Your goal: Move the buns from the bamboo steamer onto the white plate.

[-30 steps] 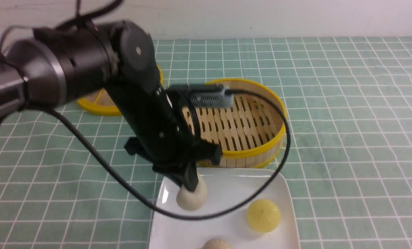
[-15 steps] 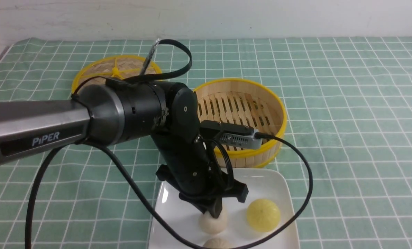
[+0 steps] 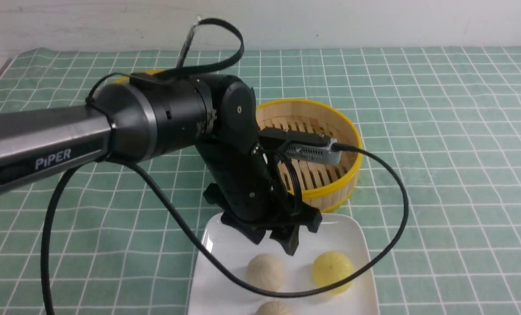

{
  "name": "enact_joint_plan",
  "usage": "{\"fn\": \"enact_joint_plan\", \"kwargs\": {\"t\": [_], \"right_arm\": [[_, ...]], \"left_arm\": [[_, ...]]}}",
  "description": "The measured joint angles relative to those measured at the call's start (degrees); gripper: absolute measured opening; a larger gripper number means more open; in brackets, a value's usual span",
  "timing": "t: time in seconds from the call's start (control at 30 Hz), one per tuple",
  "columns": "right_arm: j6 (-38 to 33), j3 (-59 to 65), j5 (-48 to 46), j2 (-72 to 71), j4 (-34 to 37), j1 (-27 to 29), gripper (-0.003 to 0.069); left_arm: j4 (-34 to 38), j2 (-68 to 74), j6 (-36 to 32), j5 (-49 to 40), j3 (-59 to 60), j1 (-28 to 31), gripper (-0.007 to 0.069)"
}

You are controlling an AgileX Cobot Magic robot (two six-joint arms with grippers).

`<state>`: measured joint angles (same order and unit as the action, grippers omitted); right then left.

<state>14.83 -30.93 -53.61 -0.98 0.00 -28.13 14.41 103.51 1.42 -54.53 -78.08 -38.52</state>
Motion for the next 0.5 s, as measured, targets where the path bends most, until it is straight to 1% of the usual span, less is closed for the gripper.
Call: {"fn": "enact_joint_plan", "kwargs": {"t": [0.03, 0.07, 0.1, 0.2, 0.23, 0.27, 0.3, 0.33, 0.37, 0.5], "right_arm": [[0.1, 1.2, 2.7, 0.0, -0.5, 0.0, 0.0044], [0.2, 3.3, 8.3, 0.0, -1.1, 0.0, 0.0044], [0.2, 4.3, 9.7, 0.0, -1.2, 0.0, 0.0044], [0.2, 9.3, 21.2, 0.0, -2.2, 0.0, 0.0043], [0.2, 9.6, 22.5, 0.0, -2.3, 0.0, 0.0042], [0.2, 11.5, 26.8, 0.0, -2.7, 0.0, 0.0025], [0.2, 11.7, 27.3, 0.0, -2.7, 0.0, 0.0022], [0.2, 13.0, 32.0, 0.0, -3.9, 0.0, -0.0004], [0.2, 13.8, 34.1, 0.0, -4.6, 0.0, -0.0011], [0.2, 14.9, 37.8, 0.0, -7.4, 0.0, -0.0015]], "left_arm": [[-0.9, -0.2, 0.0, -1.0, -1.5, -0.1, 0.0444], [-1.6, -0.5, 0.0, -1.8, -2.9, -0.1, 0.0442], [-1.8, -0.6, 0.0, -2.1, -3.5, -0.1, 0.0441], [-2.6, -0.6, 0.0, -3.3, -5.7, -0.1, 0.0421], [-2.6, -0.6, 0.0, -3.3, -5.8, -0.1, 0.0419], [-2.6, -0.6, 0.0, -3.6, -6.0, -0.1, 0.0402], [-2.6, -0.6, 0.0, -3.6, -6.0, -0.1, 0.0400], [-2.7, -0.6, 0.0, -3.7, -6.1, -0.1, 0.0375], [-2.8, -0.6, 0.0, -3.7, -6.1, -0.1, 0.0353], [-3.4, -0.6, 0.0, -3.8, -6.1, -0.1, 0.0239]]}}
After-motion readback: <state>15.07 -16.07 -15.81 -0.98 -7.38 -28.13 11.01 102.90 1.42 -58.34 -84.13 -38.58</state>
